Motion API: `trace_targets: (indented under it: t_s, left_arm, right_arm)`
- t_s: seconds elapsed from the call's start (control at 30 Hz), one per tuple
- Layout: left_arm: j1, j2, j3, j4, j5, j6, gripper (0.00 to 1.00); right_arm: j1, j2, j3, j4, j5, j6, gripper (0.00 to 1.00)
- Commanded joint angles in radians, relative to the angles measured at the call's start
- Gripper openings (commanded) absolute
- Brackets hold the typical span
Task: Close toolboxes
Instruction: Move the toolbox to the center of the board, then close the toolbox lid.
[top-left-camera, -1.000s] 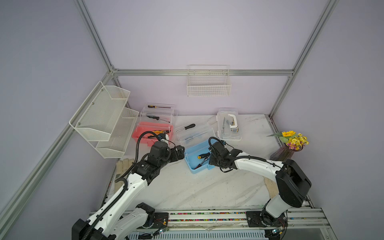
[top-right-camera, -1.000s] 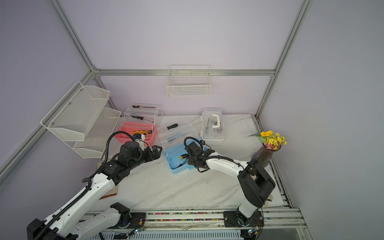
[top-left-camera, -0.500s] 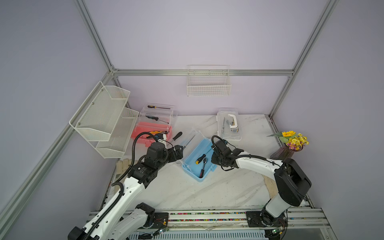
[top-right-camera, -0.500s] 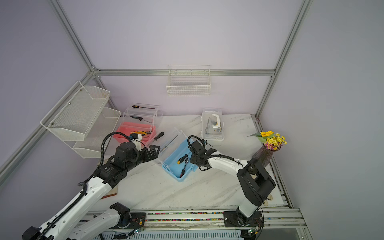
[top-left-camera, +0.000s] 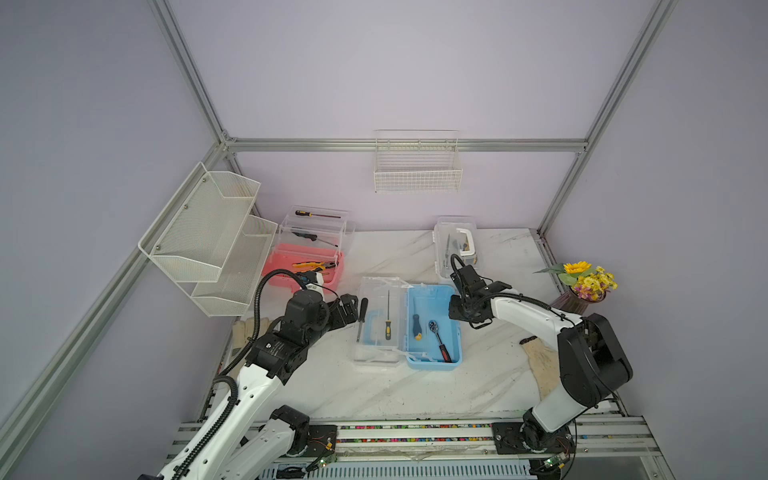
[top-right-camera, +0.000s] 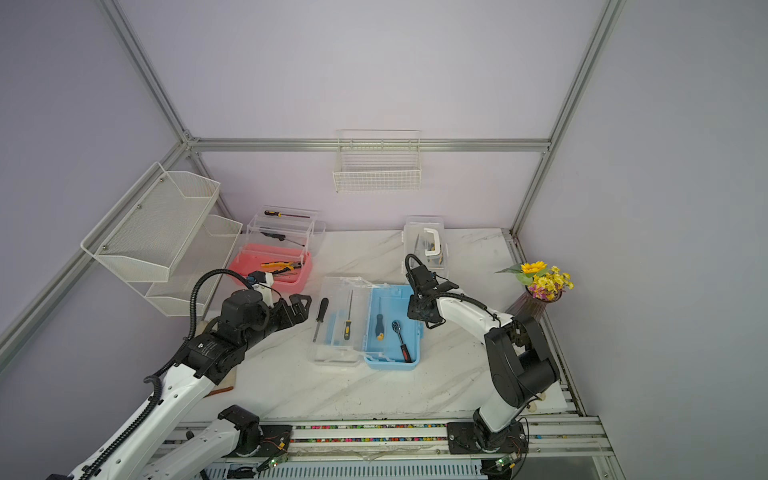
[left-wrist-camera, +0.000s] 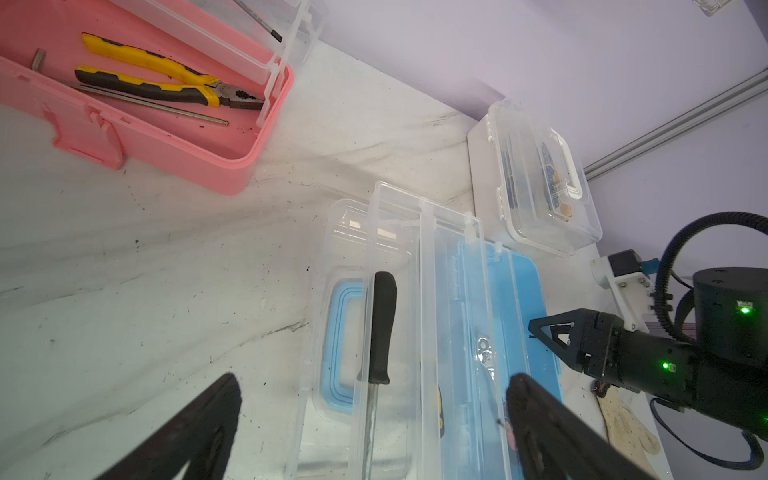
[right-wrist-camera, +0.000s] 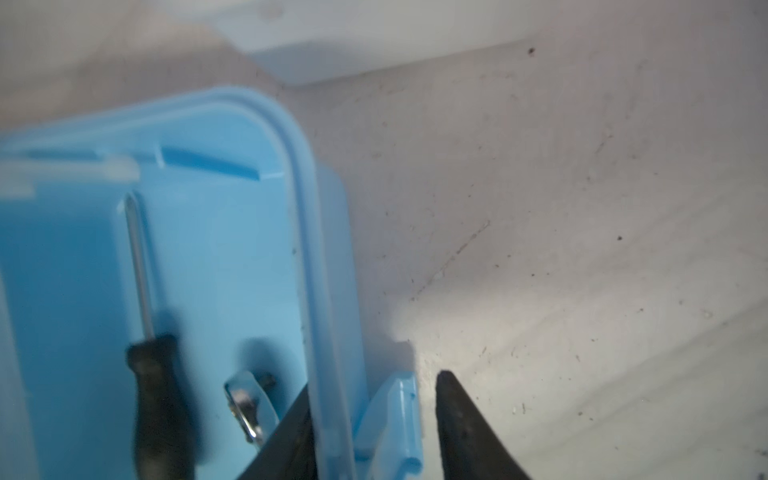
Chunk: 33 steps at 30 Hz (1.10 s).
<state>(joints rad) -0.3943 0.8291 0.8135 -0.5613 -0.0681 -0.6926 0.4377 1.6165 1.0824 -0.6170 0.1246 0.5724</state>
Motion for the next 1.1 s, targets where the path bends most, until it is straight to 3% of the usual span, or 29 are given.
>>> trace_targets:
  t_s: [0.0, 0.13, 0.2, 0.3, 0.53, 0.73, 0.83, 1.07]
  left_arm:
    - [0.015, -0.021, -0.044, -0.029, -0.022, -0.035, 1.0]
    - [0.107, -0.056, -0.143, -0.021, 0.042, -0.089, 1.0]
    - [0.201, -0.067, -0.225, 0.033, 0.157, -0.137, 1.0]
    - [0.271, -0.063, -0.306, 0.095, 0.267, -0.187, 1.0]
    - [0.276, -0.056, -0.347, 0.054, 0.284, -0.192, 0.98]
    - [0.269, -0.03, -0.427, 0.121, 0.383, -0.232, 0.87]
    - [0.244, -0.026, -0.471, 0.186, 0.393, -0.268, 0.81]
    - [0.166, 0.074, -0.457, 0.291, 0.362, -0.285, 0.76]
  right_arm:
    - [-0.001, -0.109, 0.031, -0.068, -0.046, -0.049, 0.64]
    - [-0.001, -0.227, -0.038, -0.114, -0.096, -0.018, 0.66]
    - [0.005, -0.277, -0.086, -0.123, -0.129, 0.002, 0.65]
    - [0.02, -0.304, -0.126, -0.152, -0.13, 0.019, 0.64]
    - [0.049, -0.334, -0.23, -0.105, -0.165, 0.064, 0.6]
    - [0.069, -0.313, -0.249, -0.062, -0.186, 0.076, 0.57]
    - [0.082, -0.293, -0.253, -0.045, -0.191, 0.08, 0.55]
    - [0.101, -0.263, -0.246, -0.018, -0.191, 0.078, 0.48]
